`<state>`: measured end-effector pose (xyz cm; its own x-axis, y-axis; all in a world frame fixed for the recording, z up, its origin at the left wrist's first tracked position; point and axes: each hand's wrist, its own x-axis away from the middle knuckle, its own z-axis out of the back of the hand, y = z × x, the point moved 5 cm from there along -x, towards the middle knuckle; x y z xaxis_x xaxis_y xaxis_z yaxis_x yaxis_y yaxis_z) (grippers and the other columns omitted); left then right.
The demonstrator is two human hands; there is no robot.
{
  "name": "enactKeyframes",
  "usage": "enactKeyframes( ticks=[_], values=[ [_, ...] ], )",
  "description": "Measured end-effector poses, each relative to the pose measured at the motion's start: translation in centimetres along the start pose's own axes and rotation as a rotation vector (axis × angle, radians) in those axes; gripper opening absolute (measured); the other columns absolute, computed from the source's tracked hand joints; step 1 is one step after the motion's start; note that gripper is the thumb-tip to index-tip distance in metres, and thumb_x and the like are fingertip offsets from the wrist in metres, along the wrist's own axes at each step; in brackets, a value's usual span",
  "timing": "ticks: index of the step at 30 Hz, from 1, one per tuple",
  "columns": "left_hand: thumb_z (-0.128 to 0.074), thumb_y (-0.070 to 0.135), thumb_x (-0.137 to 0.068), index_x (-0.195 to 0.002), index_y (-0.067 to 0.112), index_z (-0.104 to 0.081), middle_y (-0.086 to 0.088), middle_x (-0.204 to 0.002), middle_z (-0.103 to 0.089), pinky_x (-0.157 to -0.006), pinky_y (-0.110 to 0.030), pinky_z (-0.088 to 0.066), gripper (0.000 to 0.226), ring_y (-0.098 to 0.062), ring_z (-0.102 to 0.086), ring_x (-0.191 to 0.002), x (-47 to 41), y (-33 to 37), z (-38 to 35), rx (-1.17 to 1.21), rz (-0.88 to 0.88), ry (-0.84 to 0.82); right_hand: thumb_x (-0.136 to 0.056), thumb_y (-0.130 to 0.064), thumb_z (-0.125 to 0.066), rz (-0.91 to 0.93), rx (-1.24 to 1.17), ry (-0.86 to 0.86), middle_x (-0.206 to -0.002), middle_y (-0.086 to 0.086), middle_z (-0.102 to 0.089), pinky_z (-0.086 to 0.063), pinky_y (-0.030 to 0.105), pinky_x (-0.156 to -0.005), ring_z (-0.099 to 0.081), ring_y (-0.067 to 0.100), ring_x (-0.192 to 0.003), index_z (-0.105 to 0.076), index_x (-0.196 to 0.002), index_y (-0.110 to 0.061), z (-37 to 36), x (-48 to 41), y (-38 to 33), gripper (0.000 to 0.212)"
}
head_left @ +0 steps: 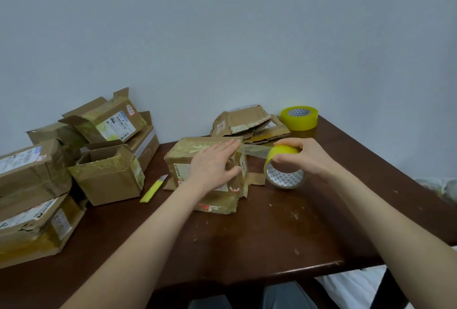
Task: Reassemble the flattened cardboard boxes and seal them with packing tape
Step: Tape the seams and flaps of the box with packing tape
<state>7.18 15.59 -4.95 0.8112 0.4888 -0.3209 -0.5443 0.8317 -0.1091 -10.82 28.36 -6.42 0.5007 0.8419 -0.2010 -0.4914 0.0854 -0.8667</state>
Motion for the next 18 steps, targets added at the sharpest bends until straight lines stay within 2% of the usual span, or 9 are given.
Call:
enactKeyframes(
  ticks=[6,8,9,11,13,14,16,18],
  values=[
    [-0.045,0.058,-0.091,-0.15,0.038,-0.013,0.015,-0.157,-0.019,-0.116,-0.043,-0.012,0.07,-0.01,-0.02,-0.144,-0.5,-0.9,-0.2,0.017,-0.029,-0.05,-0.073,-0.038,-0.079,-0.041,0.01,0.096,-0.108,-0.002,-0.062,-0.045,0.024,-0.077,-0.059,0.015,-0.098,-0.066,-0.114,-0.025,-2.5,-0.2,-1.1,0.045],
    [-0.048,0.055,-0.091,-0.15,0.036,-0.018,0.013,-0.155,-0.025,-0.117,-0.045,-0.009,0.069,-0.01,-0.021,-0.143,0.2,-0.8,0.3,0.04,-0.026,0.007,-0.072,-0.039,-0.078,-0.046,0.02,0.123,-0.109,-0.001,-0.062,-0.047,0.027,-0.08,-0.058,0.016,-0.098,-0.065,-0.116,-0.024,-3.6,-0.5,-1.8,0.048],
    [-0.05,0.052,-0.091,-0.149,0.033,-0.024,0.011,-0.153,-0.031,-0.117,-0.045,-0.011,0.066,-0.011,-0.025,-0.142,0.9,-0.6,0.6,0.066,-0.034,0.075,-0.073,-0.04,-0.078,-0.049,0.035,0.134,-0.108,-0.002,-0.06,-0.047,0.028,-0.082,-0.056,0.016,-0.098,-0.064,-0.118,-0.023,-4.2,-0.5,-2.2,0.05],
    [-0.054,0.04,-0.092,-0.14,0.023,-0.043,0.003,-0.14,-0.049,-0.111,-0.04,-0.027,0.052,-0.016,-0.043,-0.13,2.8,-1.3,1.5,0.152,0.0,0.291,-0.075,-0.04,-0.077,-0.053,0.066,0.152,-0.11,-0.001,-0.057,-0.048,0.03,-0.086,-0.053,0.016,-0.098,-0.062,-0.12,-0.022,-5.2,-0.5,-2.8,0.051],
    [-0.054,0.023,-0.093,-0.125,0.013,-0.055,-0.004,-0.121,-0.059,-0.094,-0.037,-0.045,0.034,-0.021,-0.054,-0.112,4.9,-4.0,1.9,0.243,0.154,0.495,-0.075,-0.041,-0.077,-0.05,0.074,0.167,-0.116,0.002,-0.059,-0.048,0.032,-0.087,-0.054,0.018,-0.102,-0.061,-0.122,-0.022,-5.6,-0.5,-3.1,0.053],
    [-0.052,0.015,-0.092,-0.12,0.01,-0.056,-0.007,-0.115,-0.059,-0.087,-0.038,-0.048,0.029,-0.023,-0.055,-0.106,5.8,-5.6,1.6,0.264,0.239,0.53,-0.075,-0.04,-0.077,-0.047,0.083,0.175,-0.118,0.003,-0.059,-0.045,0.031,-0.087,-0.054,0.019,-0.105,-0.062,-0.123,-0.021,-5.8,-0.5,-3.3,0.053],
    [-0.049,0.009,-0.09,-0.117,0.007,-0.055,-0.01,-0.115,-0.055,-0.079,-0.041,-0.049,0.027,-0.027,-0.053,-0.105,7.0,-8.6,0.3,0.21,0.386,0.438,-0.076,-0.039,-0.077,-0.032,0.106,0.186,-0.122,0.005,-0.06,-0.039,0.027,-0.084,-0.053,0.021,-0.111,-0.063,-0.123,-0.02,-6.0,-0.5,-3.6,0.052],
    [-0.045,0.009,-0.092,-0.125,0.009,-0.049,-0.01,-0.123,-0.049,-0.08,-0.041,-0.048,0.033,-0.028,-0.049,-0.113,7.5,-11.2,-1.6,0.138,0.514,0.227,-0.076,-0.039,-0.077,-0.025,0.121,0.19,-0.124,0.005,-0.06,-0.037,0.026,-0.083,-0.052,0.02,-0.111,-0.063,-0.122,-0.021,-6.2,-0.5,-3.8,0.052]
  ],
)
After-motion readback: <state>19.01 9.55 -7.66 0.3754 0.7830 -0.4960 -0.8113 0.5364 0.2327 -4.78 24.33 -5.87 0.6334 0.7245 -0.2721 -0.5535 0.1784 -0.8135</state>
